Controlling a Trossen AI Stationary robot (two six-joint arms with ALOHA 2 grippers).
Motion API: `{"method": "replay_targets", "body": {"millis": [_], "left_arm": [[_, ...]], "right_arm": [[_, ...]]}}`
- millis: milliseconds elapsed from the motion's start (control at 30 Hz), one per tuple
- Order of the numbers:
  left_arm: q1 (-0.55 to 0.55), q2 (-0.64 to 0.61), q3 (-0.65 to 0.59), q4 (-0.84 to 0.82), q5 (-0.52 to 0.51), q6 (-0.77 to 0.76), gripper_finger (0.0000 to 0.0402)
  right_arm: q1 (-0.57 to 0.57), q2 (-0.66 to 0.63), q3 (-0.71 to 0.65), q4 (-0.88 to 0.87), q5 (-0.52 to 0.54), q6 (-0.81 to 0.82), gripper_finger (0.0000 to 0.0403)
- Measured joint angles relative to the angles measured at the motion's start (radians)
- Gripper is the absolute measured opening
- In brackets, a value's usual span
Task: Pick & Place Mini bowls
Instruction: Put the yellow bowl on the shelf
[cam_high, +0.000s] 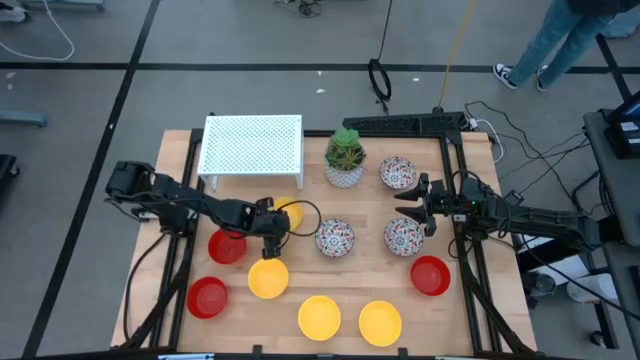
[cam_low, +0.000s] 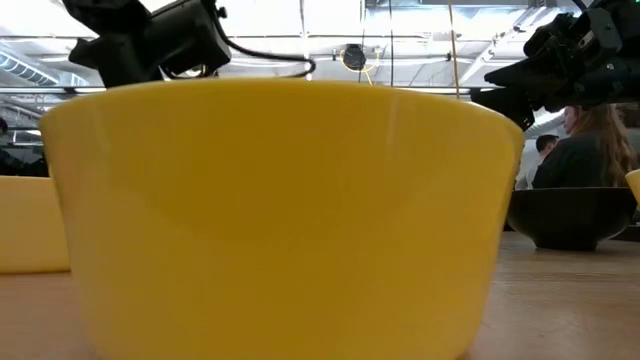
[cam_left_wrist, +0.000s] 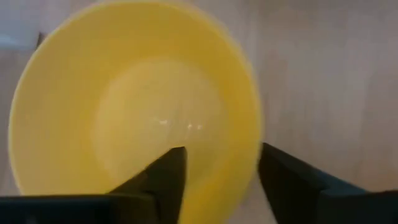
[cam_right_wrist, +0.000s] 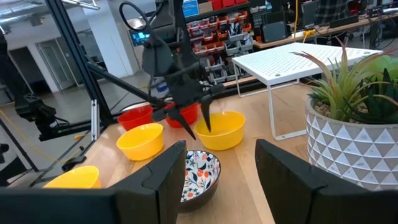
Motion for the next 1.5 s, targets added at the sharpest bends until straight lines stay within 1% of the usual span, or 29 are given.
{"method": "replay_targets", "body": {"millis": [167, 200, 300, 367, 467, 567, 733, 800, 900, 967, 1033, 1167, 1267, 1367, 1500], "left_arm": [[-0.018, -0.002, 0.0, 0.032, 0.007, 0.044, 0.0031], [-0.021, -0.002, 0.0, 0.039, 0.006, 0.03, 0.0017], [-0.024, -0.002, 0.001, 0.092, 0.01, -0.023, 0.0017], [-0.03, -0.002, 0.02, 0.101, 0.016, -0.026, 0.0016], [-0.036, -0.003, 0.088, 0.107, 0.018, 0.039, 0.0007], [-0.035, -0.003, 0.177, 0.089, 0.0, 0.105, 0.0012], [-0.009, -0.003, 0.339, 0.025, -0.093, 0.194, 0.0007], [0.013, -0.003, 0.407, -0.035, -0.142, 0.223, 0.0007], [0.052, -0.003, 0.524, -0.175, -0.25, 0.269, 0.0013], [0.093, -0.003, 0.599, -0.306, -0.316, 0.296, 0.0011], [0.15, -0.003, 0.665, -0.448, -0.356, 0.284, 0.0006], [0.301, -0.004, 0.756, -0.715, -0.359, 0.149, 0.0011], [0.435, -0.004, 0.775, -0.901, -0.358, 0.06, 0.0009], [0.567, -0.004, 0.766, -1.01, -0.316, -0.008, 0.0006], [0.7, -0.004, 0.732, -1.029, -0.3, -0.019, 0.0011]], "right_arm": [[0.0, 0.0, 0.0, 0.0, 0.0, 0.0, 0.0183], [0.0, 0.0, 0.0, 0.0, 0.0, 0.0, 0.0183], [0.0, 0.0, 0.0, 0.0, 0.0, 0.0, 0.0183], [0.0, 0.0, 0.0, 0.0, 0.0, 0.0, 0.0183], [0.0, 0.0, 0.0, 0.0, 0.0, 0.0, 0.0183], [0.0, 0.0, 0.0, 0.0, 0.0, 0.0, 0.0183], [0.0, 0.0, 0.0, 0.0, 0.0, 0.0, 0.0183], [0.0, 0.0, 0.0, 0.0, 0.0, 0.0, 0.0183], [0.0, 0.0, 0.0, 0.0, 0.0, 0.0, 0.0183], [0.0, 0.0, 0.0, 0.0, 0.0, 0.0, 0.0183], [0.0, 0.0, 0.0, 0.0, 0.0, 0.0, 0.0183], [0.0, 0.0, 0.0, 0.0, 0.0, 0.0, 0.0183], [0.0, 0.0, 0.0, 0.0, 0.0, 0.0, 0.0183], [0.0, 0.0, 0.0, 0.0, 0.0, 0.0, 0.0183], [0.0, 0.0, 0.0, 0.0, 0.0, 0.0, 0.0183]]}}
